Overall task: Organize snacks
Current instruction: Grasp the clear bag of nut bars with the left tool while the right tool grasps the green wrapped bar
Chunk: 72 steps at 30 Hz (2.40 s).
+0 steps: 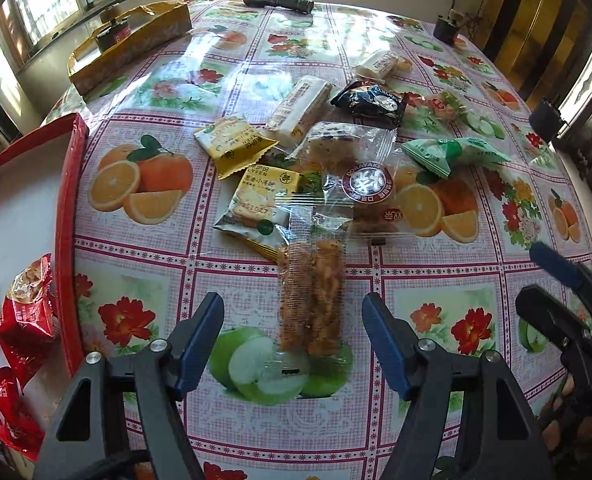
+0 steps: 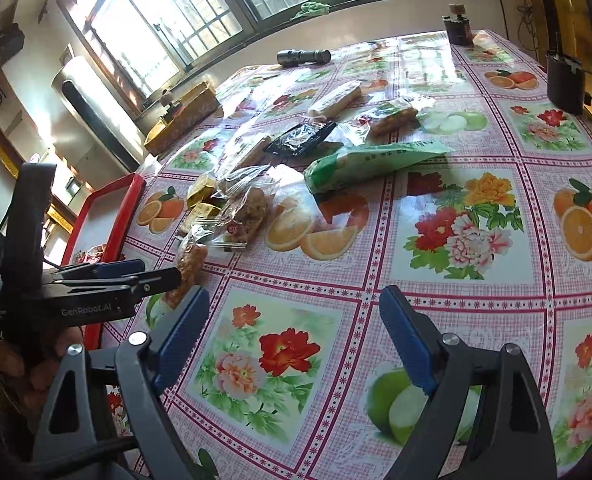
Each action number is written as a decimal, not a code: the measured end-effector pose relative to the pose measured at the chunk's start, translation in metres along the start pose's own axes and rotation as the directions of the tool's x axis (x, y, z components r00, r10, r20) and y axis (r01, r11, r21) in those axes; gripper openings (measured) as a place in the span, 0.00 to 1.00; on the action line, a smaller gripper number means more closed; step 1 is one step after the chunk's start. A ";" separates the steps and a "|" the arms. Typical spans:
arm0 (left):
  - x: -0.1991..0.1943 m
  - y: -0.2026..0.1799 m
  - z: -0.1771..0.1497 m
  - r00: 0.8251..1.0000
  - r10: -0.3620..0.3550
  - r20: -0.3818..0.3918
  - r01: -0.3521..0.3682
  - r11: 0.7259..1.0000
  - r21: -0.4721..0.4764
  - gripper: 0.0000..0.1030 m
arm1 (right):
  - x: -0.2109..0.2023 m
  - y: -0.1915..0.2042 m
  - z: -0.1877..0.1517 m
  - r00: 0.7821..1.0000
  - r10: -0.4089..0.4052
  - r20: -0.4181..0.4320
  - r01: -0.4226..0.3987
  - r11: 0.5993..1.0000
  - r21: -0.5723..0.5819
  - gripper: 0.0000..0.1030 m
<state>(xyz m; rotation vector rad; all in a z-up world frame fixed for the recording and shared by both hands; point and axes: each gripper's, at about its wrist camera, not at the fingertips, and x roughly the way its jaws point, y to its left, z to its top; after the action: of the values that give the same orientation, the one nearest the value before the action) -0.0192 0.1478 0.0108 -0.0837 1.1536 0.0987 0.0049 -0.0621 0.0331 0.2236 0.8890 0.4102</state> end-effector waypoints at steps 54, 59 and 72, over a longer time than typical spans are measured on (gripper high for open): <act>-0.021 -0.016 -0.014 0.980 0.180 0.085 -0.183 0.983 0.029 0.32 | 0.014 -0.019 0.019 0.989 0.116 -0.092 -0.124 0.988 -0.095 0.22; -0.031 -0.014 -0.019 0.967 0.227 0.119 -0.231 0.973 0.022 0.32 | -0.002 -0.015 0.013 0.986 0.162 -0.045 -0.165 0.985 -0.055 0.22; -0.045 0.005 -0.032 0.959 0.243 0.144 -0.244 0.970 -0.013 0.32 | -0.013 0.028 0.014 0.968 0.251 -0.011 -0.251 0.964 -0.083 0.22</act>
<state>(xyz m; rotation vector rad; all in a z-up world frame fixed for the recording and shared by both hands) -0.0665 0.1474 0.0390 0.0699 1.0152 0.3158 0.0015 -0.0426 0.0608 0.2602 0.8444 0.6824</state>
